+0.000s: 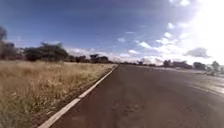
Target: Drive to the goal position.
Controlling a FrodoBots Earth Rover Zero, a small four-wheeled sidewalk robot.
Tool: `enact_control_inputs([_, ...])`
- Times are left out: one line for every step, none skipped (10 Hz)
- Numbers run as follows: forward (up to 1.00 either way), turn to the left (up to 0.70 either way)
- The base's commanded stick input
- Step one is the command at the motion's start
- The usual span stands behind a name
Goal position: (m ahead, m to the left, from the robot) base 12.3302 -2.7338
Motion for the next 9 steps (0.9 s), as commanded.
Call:
enact_control_inputs([0.50, 0.00])
enact_control_inputs([0.50, 0.00])
enact_control_inputs([0.50, 0.00])
enact_control_inputs([0.50, 0.00])
enact_control_inputs([0.50, 0.00])
enact_control_inputs([0.50, 0.00])
enact_control_inputs([0.50, 0.00])
enact_control_inputs([0.50, 0.00])
enact_control_inputs([0.50, 0.00])
